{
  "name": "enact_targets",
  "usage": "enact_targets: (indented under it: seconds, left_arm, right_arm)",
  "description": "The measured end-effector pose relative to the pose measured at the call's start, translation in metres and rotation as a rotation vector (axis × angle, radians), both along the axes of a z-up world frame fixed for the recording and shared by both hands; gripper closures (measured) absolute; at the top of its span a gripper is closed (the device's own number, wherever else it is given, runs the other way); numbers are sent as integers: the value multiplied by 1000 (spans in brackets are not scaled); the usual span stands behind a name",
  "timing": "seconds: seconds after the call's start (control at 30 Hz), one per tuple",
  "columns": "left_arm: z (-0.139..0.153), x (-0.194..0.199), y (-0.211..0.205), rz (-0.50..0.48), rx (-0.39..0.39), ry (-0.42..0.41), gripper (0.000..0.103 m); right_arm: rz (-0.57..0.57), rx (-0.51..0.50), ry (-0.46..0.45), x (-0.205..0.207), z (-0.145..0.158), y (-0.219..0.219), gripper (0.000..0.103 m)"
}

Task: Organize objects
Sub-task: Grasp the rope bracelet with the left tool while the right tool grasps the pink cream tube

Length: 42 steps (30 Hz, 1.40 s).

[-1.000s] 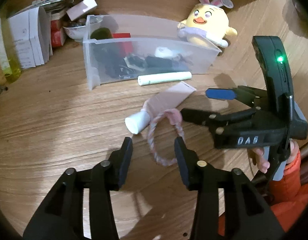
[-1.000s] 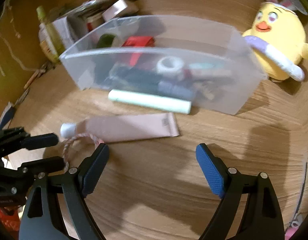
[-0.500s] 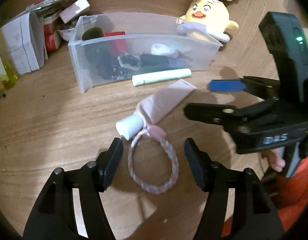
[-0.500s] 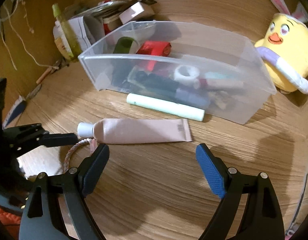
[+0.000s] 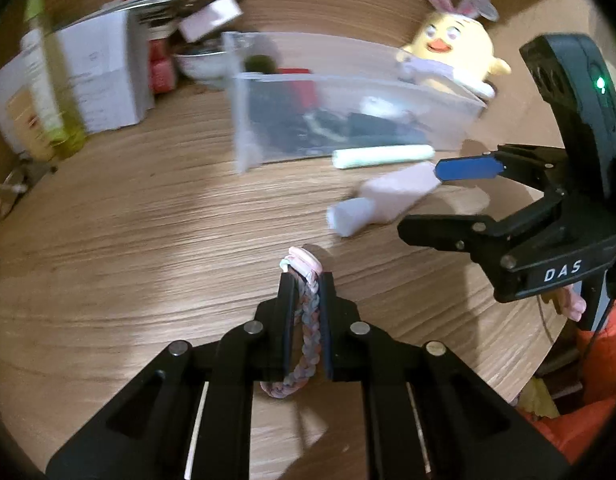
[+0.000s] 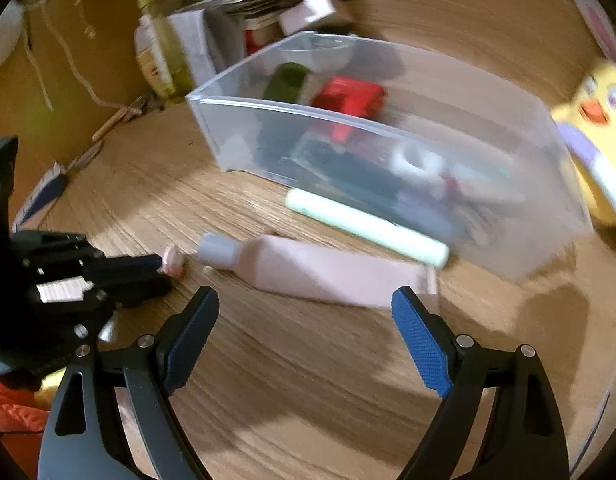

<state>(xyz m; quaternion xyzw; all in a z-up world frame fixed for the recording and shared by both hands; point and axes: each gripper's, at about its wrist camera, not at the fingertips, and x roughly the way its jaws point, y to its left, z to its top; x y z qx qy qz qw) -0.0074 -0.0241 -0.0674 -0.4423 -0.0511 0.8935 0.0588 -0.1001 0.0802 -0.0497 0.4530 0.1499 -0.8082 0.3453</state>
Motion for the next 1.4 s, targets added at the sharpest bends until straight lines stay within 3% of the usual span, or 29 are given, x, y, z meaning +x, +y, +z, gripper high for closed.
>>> enact_targets:
  seconds: [0.2, 0.37, 0.6, 0.83, 0.97, 1.2, 1.27, 1.33, 1.4]
  left_arm:
    - [10, 7, -23, 48, 28, 43, 95]
    - [16, 7, -28, 47, 41, 66, 95]
    - [14, 3, -28, 22, 72, 37, 94]
    - [4, 1, -23, -13, 68, -7, 90]
    - [1, -2, -23, -14, 70, -22, 73]
    - [0, -12, -21, -12, 45, -9, 72]
    - [0, -14, -19, -20, 36, -15, 79]
    - [0, -16, -17, -15, 18, -20, 80]
    - [1, -20, -18, -6, 29, -35, 82]
  right_arm:
    - [110, 85, 36, 1, -5, -35, 16]
    - [138, 166, 84, 1, -10, -52, 17]
    - [144, 190, 95, 5, -10, -48, 25]
    - [177, 171, 66, 12, -2, -41, 25]
    - [184, 213, 123, 12, -6, -50, 25]
    - [207, 193, 107, 3, -10, -55, 22]
    - [203, 170, 79, -1, -10, -53, 24]
    - [203, 138, 35, -5, -10, -49, 35]
    - [199, 106, 6, -3, -8, -44, 52]
